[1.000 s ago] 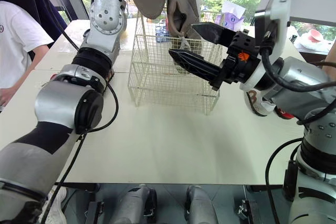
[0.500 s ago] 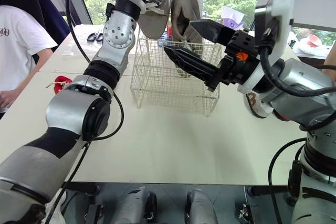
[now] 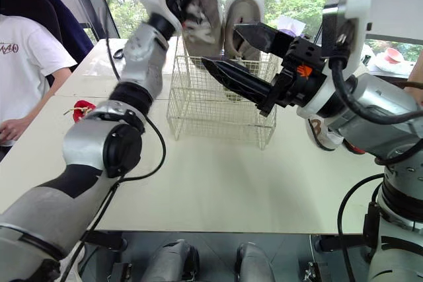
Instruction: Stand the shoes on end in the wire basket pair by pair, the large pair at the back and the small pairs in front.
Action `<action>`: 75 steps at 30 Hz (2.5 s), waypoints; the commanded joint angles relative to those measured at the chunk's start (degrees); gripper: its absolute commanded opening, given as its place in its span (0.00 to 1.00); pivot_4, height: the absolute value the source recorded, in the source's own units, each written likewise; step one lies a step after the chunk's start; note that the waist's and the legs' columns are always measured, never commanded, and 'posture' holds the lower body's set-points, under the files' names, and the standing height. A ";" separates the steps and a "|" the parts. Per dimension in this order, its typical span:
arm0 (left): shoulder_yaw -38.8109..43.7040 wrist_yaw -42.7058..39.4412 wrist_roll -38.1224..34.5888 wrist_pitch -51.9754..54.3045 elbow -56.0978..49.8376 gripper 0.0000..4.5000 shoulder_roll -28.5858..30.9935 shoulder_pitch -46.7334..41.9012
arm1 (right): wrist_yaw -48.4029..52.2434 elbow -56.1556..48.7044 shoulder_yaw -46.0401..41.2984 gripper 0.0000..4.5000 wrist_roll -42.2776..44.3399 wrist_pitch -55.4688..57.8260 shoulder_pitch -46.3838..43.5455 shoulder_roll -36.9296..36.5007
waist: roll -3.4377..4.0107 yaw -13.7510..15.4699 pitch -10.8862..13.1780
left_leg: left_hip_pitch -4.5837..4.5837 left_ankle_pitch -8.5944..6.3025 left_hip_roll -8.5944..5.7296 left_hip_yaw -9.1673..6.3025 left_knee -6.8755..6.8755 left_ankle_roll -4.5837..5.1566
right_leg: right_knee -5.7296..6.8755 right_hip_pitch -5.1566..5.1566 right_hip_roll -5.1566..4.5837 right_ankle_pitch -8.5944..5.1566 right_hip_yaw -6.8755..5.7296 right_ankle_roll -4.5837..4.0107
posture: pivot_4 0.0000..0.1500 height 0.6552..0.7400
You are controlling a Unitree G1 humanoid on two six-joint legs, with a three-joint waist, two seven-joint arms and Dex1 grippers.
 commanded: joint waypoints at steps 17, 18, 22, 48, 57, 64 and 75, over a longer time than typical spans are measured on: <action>-3.79 -3.62 1.39 2.80 -6.67 0.56 0.73 3.08 | 3.47 0.10 3.49 1.00 -8.88 -5.08 4.00 2.09 | -0.01 0.05 0.01 | -0.24 -0.11 -0.04 0.10 -0.04 0.21 | -0.07 -0.24 -0.02 0.15 0.01 0.17 | 1.00 1.00; -3.54 -4.29 0.34 3.61 -8.58 0.67 0.41 4.10 | 4.17 0.69 3.74 1.00 -9.59 -5.25 3.98 2.26 | -0.01 0.01 0.01 | -0.22 -0.11 -0.04 0.11 -0.04 0.21 | -0.07 -0.24 -0.02 0.15 0.02 0.17 | 1.00 1.00; -4.69 -6.08 -3.45 13.71 -24.91 0.99 -0.70 11.34 | 7.04 2.69 4.38 1.00 -11.96 -5.45 3.87 2.63 | 0.00 -0.06 0.03 | -0.24 -0.11 -0.04 0.12 -0.02 0.21 | -0.09 -0.24 -0.02 0.15 0.03 0.17 | 1.00 1.00; 6.41 0.48 -48.46 86.31 -118.84 0.99 18.63 71.66 | -0.95 15.05 -11.80 1.00 -44.42 -19.30 35.85 11.40 | 0.18 -1.49 0.09 | -0.04 0.25 -0.04 0.11 -0.11 -0.49 | -0.04 -0.13 0.08 -0.06 0.25 0.08 | 1.00 1.00; -4.14 5.70 -50.77 82.56 -126.44 0.99 14.76 86.15 | 3.26 19.69 -10.21 1.00 -46.60 -19.36 41.09 13.97 | 0.52 -1.67 -0.01 | 0.41 0.03 0.05 0.10 -0.15 -0.17 | -0.02 0.14 0.18 -0.12 0.37 -0.24 | 1.00 1.00; -11.19 7.63 -45.98 77.93 -126.26 0.99 14.96 89.36 | 6.97 28.25 -8.39 1.00 -49.98 -21.76 38.83 14.53 | 0.65 -1.59 0.01 | 0.33 0.00 -0.02 0.10 -0.15 -0.15 | -0.08 0.09 0.12 -0.13 0.37 -0.26 | 1.00 1.00; -15.17 8.85 -42.81 73.61 -124.80 0.99 15.77 89.82 | 12.03 50.24 -5.69 1.00 -56.89 -31.78 27.77 14.55 | 0.78 -1.71 0.03 | 0.13 0.01 -0.01 0.11 -0.17 -0.12 | -0.07 -0.13 0.15 -0.13 0.37 -0.27 | 1.00 1.00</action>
